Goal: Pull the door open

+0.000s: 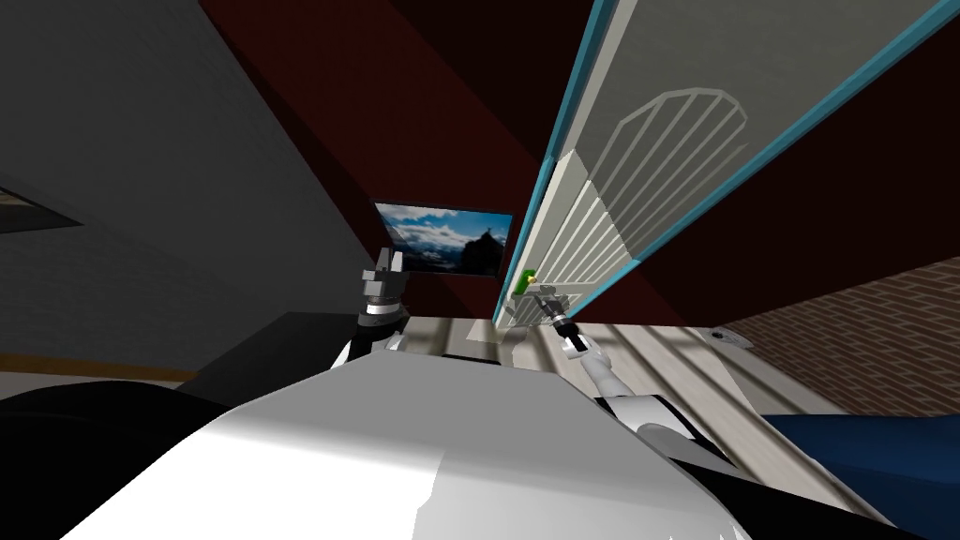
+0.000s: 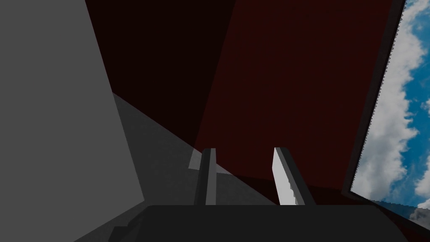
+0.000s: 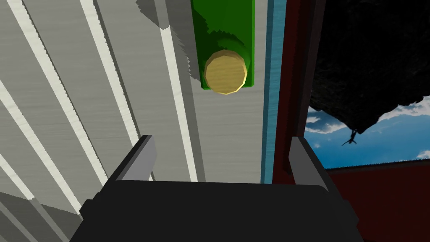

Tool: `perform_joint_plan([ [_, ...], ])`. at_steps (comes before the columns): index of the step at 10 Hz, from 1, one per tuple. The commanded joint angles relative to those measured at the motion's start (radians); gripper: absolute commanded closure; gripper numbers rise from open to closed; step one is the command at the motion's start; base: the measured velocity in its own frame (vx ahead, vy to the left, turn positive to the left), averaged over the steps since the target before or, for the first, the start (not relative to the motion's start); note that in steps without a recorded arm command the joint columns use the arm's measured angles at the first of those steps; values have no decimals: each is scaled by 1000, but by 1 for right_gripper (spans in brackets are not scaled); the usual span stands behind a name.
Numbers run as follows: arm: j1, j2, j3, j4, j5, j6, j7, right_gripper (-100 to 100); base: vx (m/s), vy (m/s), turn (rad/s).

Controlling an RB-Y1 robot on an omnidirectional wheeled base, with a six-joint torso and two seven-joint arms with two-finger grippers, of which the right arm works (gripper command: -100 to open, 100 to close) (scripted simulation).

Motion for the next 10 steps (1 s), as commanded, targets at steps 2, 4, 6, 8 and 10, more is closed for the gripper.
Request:
perform_joint_plan([
  [2, 7, -6, 1, -4, 0, 0, 19, -100, -22, 26, -4],
  [4, 3, -2, -4, -1, -1, 6, 30, -100, 140, 24, 37],
  [6, -2, 5, -10, 4, -2, 13, 38, -100, 213, 11, 47],
  [8, -7, 12, -16, 9, -3, 20, 45, -100, 215, 40, 43],
  [10, -11, 14, -17, 13, -3, 19, 46, -100, 131, 3, 27],
])
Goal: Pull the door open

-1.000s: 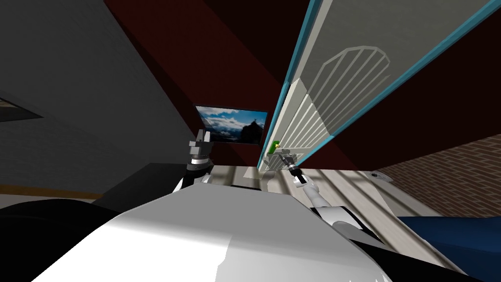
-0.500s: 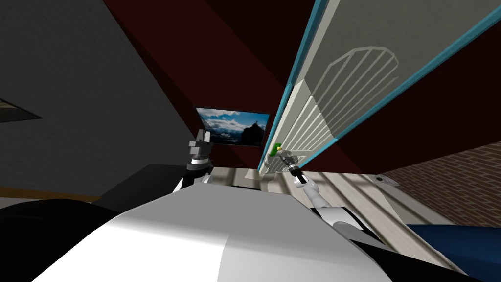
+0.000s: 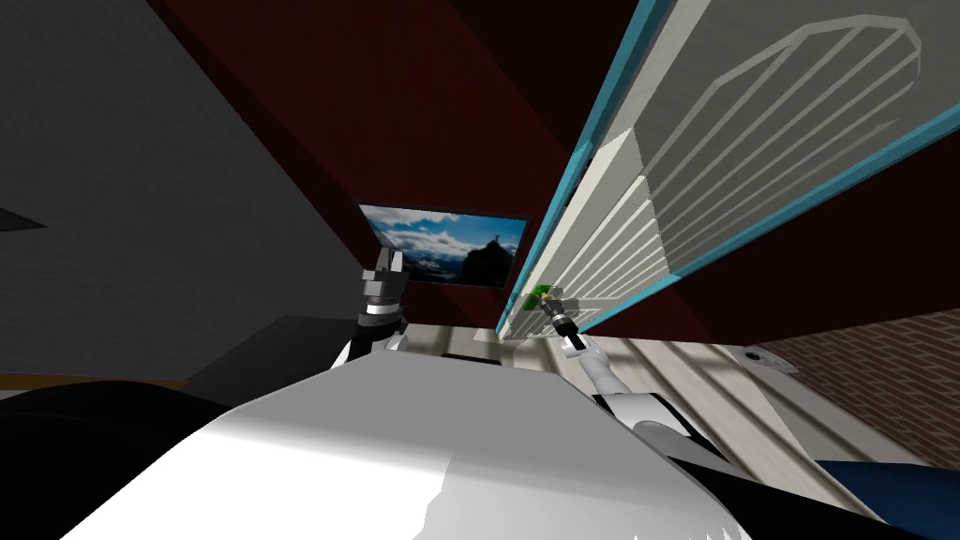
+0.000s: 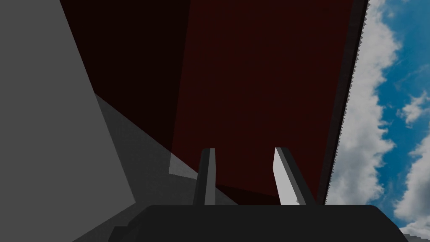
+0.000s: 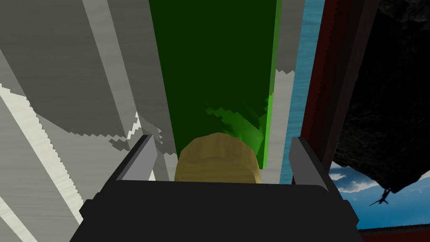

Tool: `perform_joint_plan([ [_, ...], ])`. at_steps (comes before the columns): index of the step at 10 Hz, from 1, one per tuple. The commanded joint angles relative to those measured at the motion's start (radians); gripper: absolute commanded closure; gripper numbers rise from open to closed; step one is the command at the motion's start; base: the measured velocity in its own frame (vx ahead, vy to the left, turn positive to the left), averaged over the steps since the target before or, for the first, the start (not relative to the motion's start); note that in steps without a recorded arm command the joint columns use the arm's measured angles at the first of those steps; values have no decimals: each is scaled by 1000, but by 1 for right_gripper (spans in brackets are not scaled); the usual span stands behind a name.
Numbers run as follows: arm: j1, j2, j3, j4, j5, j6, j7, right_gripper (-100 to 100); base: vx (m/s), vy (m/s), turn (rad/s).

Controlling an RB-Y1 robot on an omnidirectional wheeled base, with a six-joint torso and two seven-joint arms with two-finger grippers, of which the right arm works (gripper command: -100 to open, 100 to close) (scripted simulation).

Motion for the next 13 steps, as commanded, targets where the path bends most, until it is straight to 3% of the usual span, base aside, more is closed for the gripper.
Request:
perform_joint_plan([
  [1, 1, 0, 0, 0, 0, 0, -1, 100, -8, 1, -7],
  [6, 1, 0, 0, 0, 0, 0, -1, 100, -15, -2, 1],
  [13, -4, 26, -7, -10, -62, 23, -147, 100, -45, -60, 74],
])
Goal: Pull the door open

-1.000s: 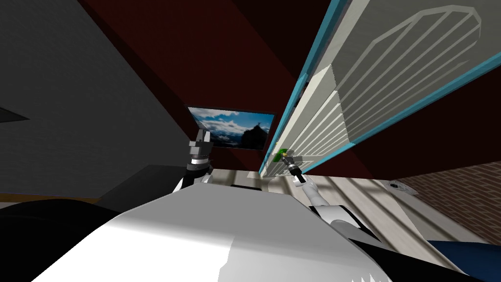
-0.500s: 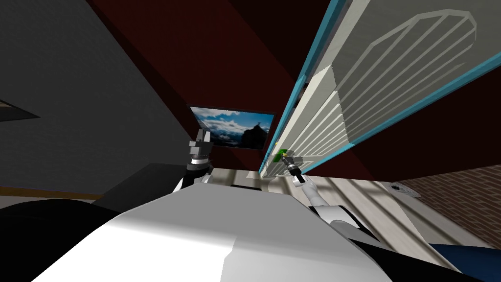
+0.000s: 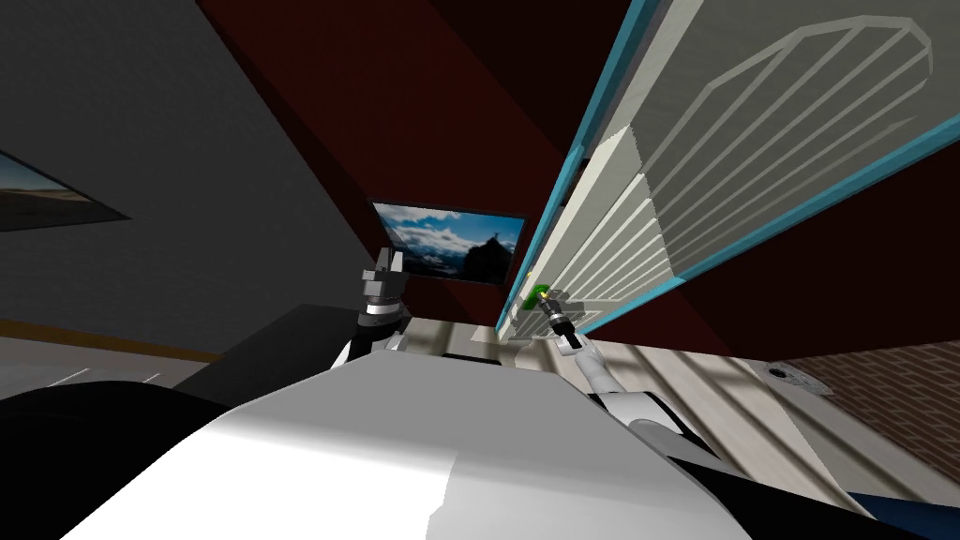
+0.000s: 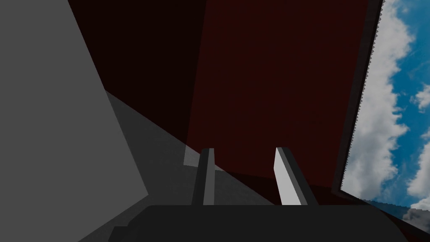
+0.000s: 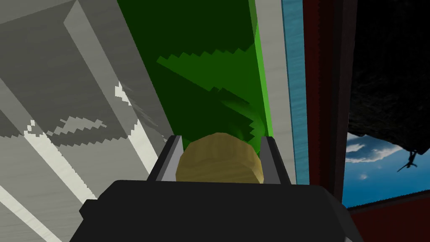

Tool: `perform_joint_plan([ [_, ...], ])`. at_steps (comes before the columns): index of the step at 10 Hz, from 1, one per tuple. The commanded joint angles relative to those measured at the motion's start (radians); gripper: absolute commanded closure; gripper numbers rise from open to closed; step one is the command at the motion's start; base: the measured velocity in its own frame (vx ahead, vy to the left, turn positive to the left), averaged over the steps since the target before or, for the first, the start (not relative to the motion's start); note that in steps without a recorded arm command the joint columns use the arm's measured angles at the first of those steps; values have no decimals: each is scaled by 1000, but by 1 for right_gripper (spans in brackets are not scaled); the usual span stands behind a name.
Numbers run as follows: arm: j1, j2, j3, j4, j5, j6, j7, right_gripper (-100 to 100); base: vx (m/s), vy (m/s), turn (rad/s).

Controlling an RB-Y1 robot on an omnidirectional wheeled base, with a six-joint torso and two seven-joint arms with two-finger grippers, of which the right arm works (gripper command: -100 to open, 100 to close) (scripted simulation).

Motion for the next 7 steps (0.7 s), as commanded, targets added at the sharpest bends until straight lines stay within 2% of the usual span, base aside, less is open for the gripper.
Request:
perform_joint_plan([
  [1, -1, 1, -9, -5, -19, 4, -40, 100, -64, -71, 85],
  [7, -8, 30, -18, -18, -89, 28, -202, 100, -59, -73, 97],
])
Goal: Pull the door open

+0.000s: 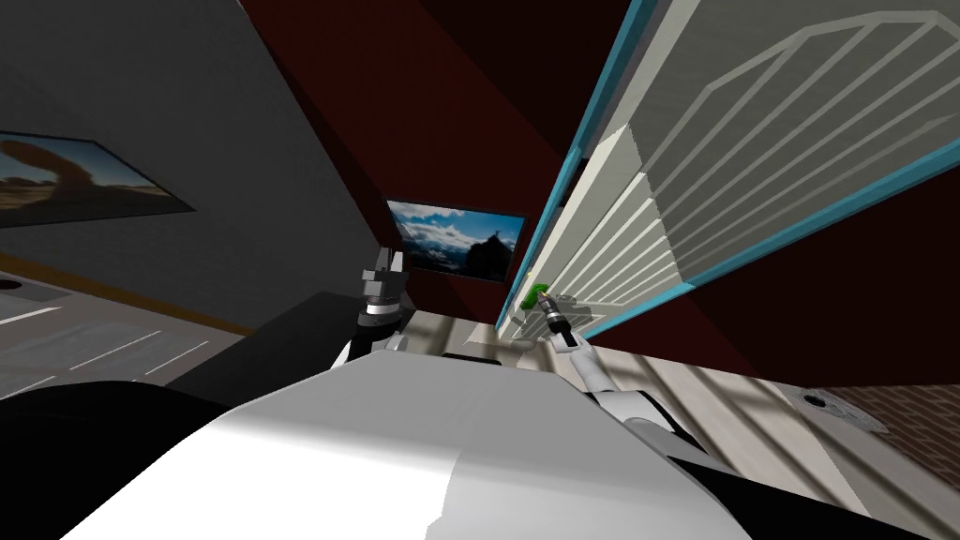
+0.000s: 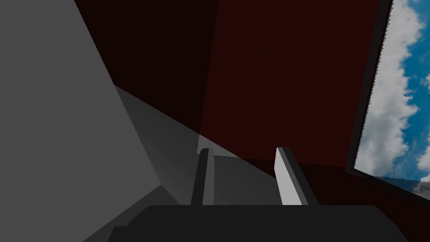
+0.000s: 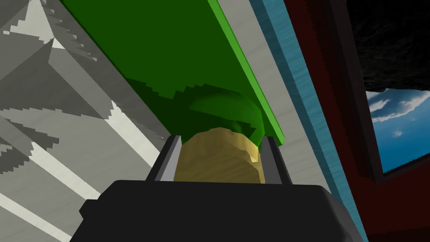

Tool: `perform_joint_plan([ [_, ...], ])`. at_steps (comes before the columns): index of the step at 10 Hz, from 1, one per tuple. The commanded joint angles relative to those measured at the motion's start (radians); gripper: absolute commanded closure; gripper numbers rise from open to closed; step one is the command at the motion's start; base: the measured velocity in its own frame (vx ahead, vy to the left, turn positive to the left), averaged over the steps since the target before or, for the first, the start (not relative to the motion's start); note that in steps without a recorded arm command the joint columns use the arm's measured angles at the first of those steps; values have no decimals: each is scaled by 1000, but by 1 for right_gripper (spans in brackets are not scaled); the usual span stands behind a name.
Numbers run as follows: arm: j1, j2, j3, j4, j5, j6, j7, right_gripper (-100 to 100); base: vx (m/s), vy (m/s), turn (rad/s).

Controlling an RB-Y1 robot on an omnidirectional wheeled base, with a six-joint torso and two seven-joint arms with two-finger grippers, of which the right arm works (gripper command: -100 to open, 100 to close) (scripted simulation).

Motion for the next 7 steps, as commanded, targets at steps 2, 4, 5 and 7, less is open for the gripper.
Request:
perform_joint_plan([
  [2, -9, 7, -15, -4, -40, 11, -78, 100, -80, -91, 116],
  [4, -10, 13, -17, -6, -55, 16, -123, 100, -71, -47, 54],
  [5, -12, 19, -19, -9, -69, 21, -152, 100, -82, -68, 99],
  [7, -13, 25, -21, -12, -84, 26, -191, 100, -70, -77, 93],
])
